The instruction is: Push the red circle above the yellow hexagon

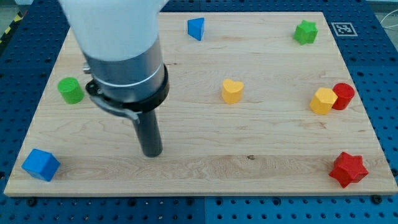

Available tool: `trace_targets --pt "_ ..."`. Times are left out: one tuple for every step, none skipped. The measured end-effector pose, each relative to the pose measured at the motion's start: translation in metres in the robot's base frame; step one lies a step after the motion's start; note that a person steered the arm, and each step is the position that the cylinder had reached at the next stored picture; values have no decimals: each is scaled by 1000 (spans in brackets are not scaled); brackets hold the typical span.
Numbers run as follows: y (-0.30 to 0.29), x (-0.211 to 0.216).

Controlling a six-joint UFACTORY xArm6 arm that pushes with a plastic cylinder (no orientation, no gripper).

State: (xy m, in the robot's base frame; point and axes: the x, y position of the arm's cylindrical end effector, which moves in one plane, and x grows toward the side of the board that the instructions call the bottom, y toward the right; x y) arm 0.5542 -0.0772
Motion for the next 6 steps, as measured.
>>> trace_targets --pt "20 -18" --pt "49 -24" --pt "82 -20" --pt "117 -14" --pt "153 -13" --pt "186 -13"
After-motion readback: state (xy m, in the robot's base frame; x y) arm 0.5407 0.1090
